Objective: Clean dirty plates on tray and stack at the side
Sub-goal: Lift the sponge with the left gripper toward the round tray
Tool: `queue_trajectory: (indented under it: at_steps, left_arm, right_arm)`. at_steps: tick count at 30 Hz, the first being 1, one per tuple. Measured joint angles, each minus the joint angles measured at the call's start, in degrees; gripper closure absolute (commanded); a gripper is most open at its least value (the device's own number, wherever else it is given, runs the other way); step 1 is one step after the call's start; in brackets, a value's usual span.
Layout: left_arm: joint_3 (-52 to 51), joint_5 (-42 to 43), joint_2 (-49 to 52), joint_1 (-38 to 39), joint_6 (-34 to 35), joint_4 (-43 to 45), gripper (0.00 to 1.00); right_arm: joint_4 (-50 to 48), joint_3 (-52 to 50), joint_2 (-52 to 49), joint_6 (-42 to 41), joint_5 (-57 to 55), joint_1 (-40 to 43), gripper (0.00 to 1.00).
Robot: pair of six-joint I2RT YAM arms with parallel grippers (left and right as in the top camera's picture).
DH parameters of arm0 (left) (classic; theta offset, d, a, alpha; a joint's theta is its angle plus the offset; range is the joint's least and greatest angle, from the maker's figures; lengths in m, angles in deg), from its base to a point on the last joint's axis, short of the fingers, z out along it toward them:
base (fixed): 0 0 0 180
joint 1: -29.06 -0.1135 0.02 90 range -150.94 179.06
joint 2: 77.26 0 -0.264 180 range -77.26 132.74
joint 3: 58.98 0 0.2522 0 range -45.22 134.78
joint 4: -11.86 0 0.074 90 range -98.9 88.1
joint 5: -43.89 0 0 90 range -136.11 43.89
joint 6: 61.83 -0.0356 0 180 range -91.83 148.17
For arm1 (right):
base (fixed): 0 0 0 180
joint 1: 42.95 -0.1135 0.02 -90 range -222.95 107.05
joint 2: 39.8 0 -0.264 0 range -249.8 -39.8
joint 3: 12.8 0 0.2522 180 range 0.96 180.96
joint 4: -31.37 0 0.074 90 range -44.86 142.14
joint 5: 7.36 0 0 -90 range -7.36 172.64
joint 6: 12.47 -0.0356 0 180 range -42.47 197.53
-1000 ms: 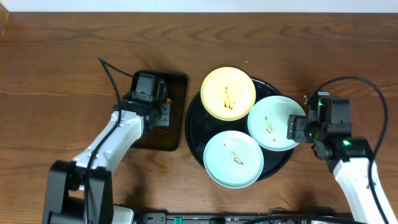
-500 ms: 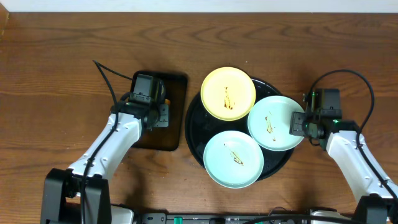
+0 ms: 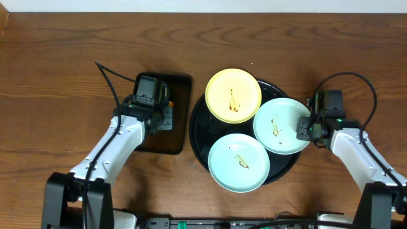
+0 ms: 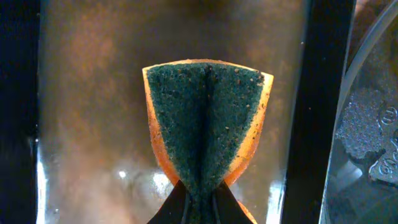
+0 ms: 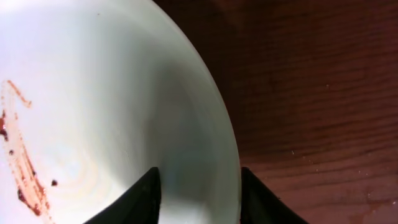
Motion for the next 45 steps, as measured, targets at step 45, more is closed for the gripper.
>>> queue_trajectory:
  at_steps: [45]
  left_arm:
    - [0.0,1.1,-7.0,0.0,5.0,3.8,0.93]
  right_arm:
    - [-0.8,0.0,0.0,-0.9,0.3,0.0,0.99]
